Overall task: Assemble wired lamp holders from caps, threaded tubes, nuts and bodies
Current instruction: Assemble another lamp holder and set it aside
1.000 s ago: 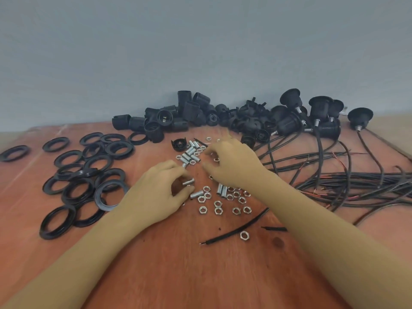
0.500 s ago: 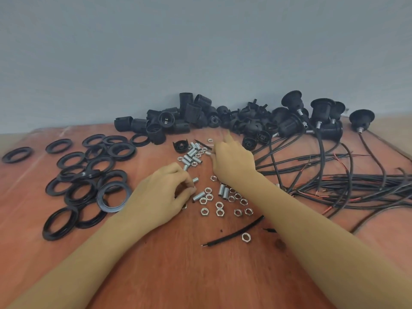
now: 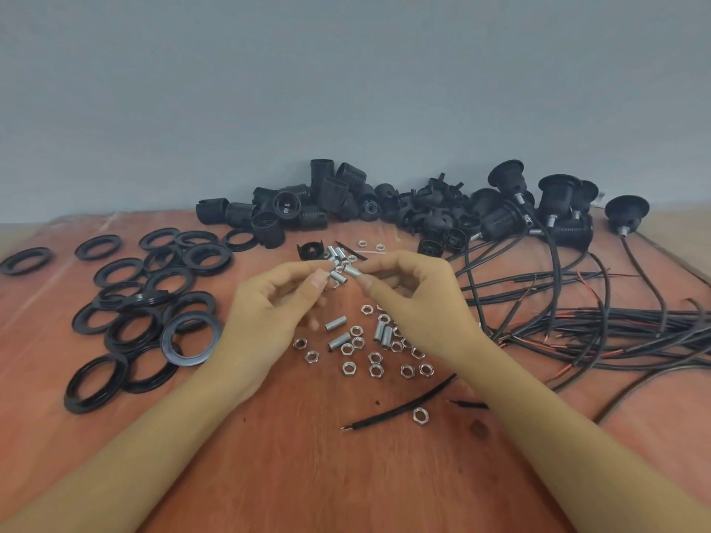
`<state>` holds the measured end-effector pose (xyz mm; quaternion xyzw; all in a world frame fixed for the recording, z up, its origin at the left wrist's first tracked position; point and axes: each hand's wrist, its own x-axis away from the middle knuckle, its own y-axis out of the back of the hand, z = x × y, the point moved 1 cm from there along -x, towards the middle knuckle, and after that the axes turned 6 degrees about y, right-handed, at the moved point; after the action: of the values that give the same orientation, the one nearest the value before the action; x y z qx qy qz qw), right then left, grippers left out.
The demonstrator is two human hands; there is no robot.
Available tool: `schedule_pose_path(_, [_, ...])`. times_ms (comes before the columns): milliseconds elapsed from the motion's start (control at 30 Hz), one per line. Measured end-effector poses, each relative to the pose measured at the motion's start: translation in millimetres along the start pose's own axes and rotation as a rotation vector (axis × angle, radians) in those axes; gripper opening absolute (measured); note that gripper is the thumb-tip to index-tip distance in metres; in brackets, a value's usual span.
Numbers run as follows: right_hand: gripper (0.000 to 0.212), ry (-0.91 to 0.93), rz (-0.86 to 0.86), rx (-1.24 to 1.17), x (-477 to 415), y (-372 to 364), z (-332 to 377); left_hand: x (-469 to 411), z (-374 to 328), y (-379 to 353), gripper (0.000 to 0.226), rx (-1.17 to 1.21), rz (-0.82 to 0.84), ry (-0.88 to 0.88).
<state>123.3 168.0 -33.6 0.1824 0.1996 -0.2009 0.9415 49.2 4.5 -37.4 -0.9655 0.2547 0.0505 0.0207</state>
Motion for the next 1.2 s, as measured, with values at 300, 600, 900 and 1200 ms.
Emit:
schedule_pose_path(300, [0.012,0.06,0.055,-0.008,12.4,-3.6,-0.8,3.2,0.8,-3.9,0.026,0.005,0.006,0.03])
schedule_pose_path(600, [0.015,0.31,0.03,0.102,14.3,-3.9,2.9,5.0,-1.0,-3.6,0.021,0.032,0.04,0.06])
schedule_pose_path(900, [0.016,0.242,-0.004,0.044,15.2,-0.4,3.1,6.4,-3.7,-1.8,0.029,0.159,0.103,0.146])
schedule_pose_path(1200, [0.015,0.178,-0.016,-0.044,16.1,-1.7,5.0,7.8,-7.3,-4.4,0.02,0.225,0.107,0.165])
